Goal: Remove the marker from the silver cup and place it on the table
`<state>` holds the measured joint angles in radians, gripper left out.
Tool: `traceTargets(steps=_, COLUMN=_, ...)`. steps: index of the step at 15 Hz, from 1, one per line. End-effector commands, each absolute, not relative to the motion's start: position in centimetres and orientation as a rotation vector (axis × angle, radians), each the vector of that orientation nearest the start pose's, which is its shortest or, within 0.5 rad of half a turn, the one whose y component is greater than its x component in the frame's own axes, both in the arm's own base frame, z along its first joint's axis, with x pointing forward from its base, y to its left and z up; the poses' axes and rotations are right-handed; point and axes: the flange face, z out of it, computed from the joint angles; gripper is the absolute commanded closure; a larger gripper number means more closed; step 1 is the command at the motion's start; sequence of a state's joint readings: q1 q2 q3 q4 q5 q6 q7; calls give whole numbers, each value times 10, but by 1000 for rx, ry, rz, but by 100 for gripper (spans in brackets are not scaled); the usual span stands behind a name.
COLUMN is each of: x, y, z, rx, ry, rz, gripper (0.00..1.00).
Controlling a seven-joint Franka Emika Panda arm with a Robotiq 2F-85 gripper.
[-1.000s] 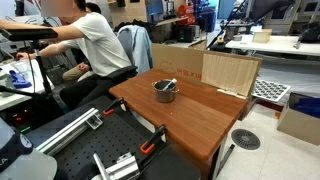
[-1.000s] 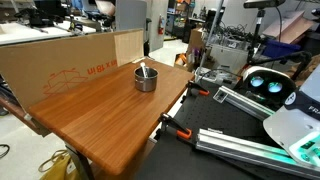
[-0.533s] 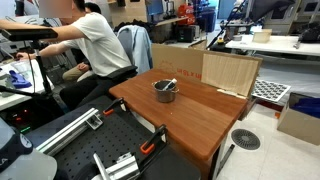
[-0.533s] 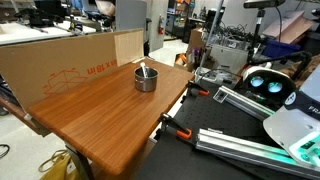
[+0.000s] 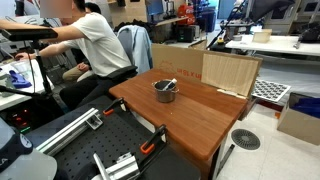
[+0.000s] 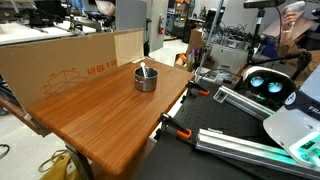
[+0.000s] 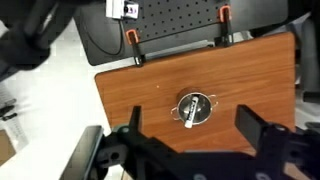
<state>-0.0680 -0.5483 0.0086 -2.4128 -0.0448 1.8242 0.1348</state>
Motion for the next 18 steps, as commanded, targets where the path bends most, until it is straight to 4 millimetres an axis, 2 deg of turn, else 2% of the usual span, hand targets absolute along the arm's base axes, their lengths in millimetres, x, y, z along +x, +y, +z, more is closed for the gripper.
traceTargets(steps=1, x=380, y=-26, z=504, rx=-3177, ry=292, rz=63, gripper=0)
traceTargets(steps=13, x=380, y=-26, z=504, rx=-3177, ry=292, rz=63, gripper=0)
traceTargets(steps=18, x=387, y=-26, z=483, rx=-3196, ry=268, rz=136, gripper=0)
